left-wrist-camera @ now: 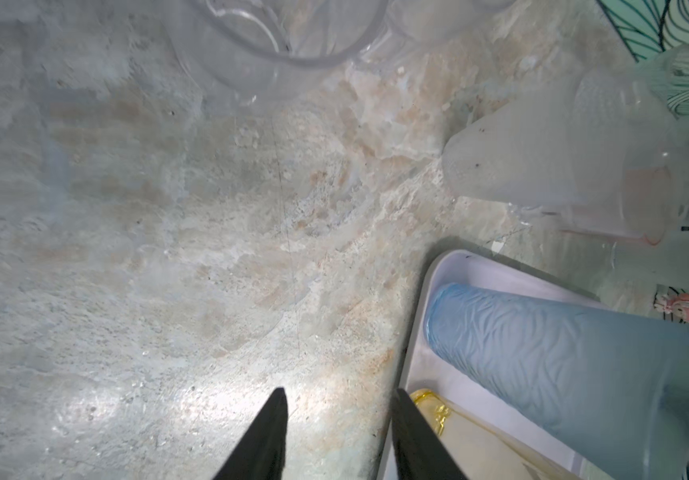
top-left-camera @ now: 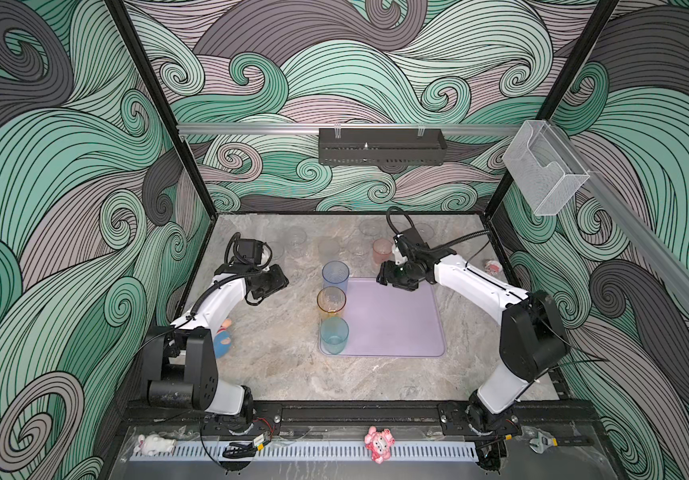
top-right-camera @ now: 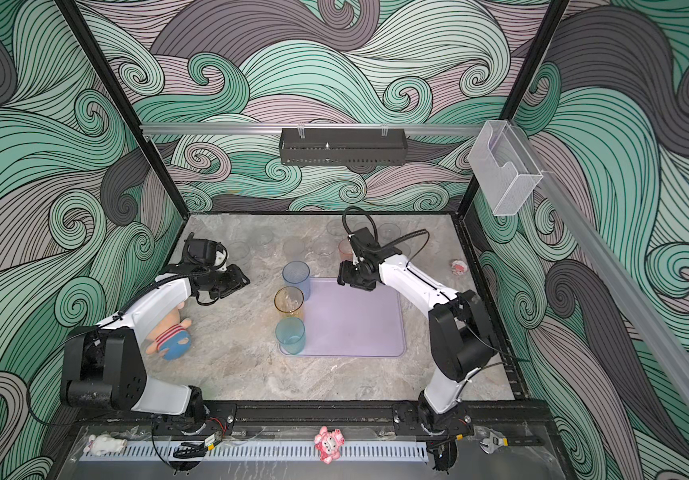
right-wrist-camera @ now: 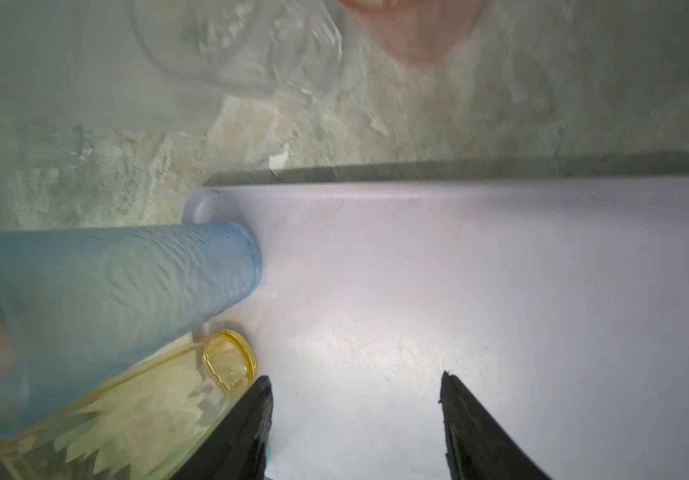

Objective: Place the glasses into the tray
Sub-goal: 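Lower the right gripper around a clear stemmed glass beyond the tray and close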

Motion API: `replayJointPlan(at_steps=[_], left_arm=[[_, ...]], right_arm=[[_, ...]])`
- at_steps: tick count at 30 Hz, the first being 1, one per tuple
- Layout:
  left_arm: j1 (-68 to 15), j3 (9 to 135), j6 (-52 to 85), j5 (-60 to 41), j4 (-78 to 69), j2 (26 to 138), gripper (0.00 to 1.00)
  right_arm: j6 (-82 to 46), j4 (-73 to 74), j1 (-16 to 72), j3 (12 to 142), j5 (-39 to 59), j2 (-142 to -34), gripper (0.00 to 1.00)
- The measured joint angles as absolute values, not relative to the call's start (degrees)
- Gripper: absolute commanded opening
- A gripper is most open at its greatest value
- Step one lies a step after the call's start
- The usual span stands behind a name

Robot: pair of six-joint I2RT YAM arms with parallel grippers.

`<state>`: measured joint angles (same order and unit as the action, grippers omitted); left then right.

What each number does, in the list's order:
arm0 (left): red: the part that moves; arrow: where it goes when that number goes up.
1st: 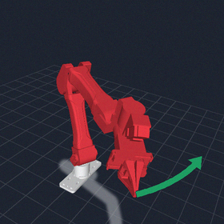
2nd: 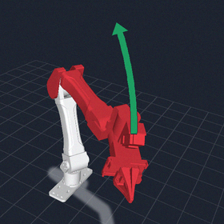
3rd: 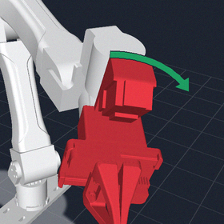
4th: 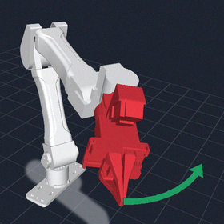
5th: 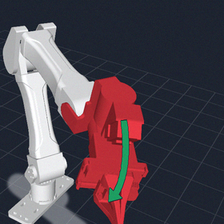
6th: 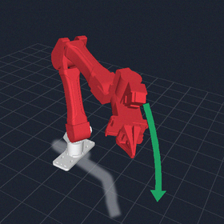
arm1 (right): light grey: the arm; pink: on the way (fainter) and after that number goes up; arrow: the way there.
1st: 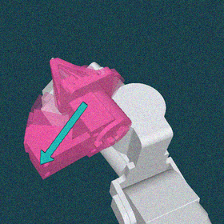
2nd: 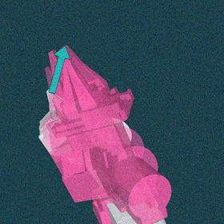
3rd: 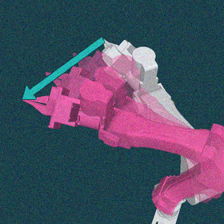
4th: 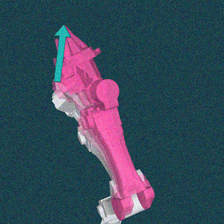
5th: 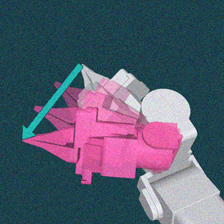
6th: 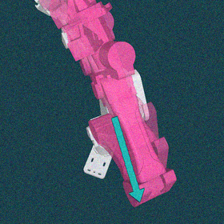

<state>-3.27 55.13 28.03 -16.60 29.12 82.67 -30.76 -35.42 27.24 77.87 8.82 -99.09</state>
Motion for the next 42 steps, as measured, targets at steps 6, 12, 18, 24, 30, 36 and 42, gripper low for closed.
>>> replayJointPlan(at_steps=[6, 12, 18, 24, 30, 36, 42], left_arm=[[-5.2, 54.7, 28.1, -18.8, 28.0, 83.5, 0.44], [-7.9, 54.2, 28.8, -20.8, 26.8, 83.9, 0.44], [-8.8, 52.5, 29.8, -21.4, 25.6, 83.8, 0.44], [-8.8, 52.5, 30.3, -21.7, 24.7, 83.8, 0.44], [-8.8, 52.5, 31.0, -22.1, 24.2, 83.8, 0.44], [-8.8, 52.5, 31.3, -22.4, 23.9, 83.8, 0.44], [-8.8, 52.4, 31.5, -22.6, 23.7, 83.8, 0.44]], right_arm=[[-29.1, -38.0, 23.3, 88.2, 6.7, -103.9, 0.63], [-29.0, -39.7, 19.1, 93.9, 4.4, -106.5, 0.58], [-28.9, -41.5, 18.2, 99.7, 3.7, -110.3, 0.55], [-29.0, -42.7, 21.1, 102.3, 3.5, -114.4, 0.55], [-30.0, -43.5, 24.5, 106.7, 4.4, -119.2, 0.55], [-30.9, -44.0, 27.4, 114.2, 4.7, -125.9, 0.54], [-31.3, -45.4, 28.4, 119.9, 4.3, -131.5, 0.53]])
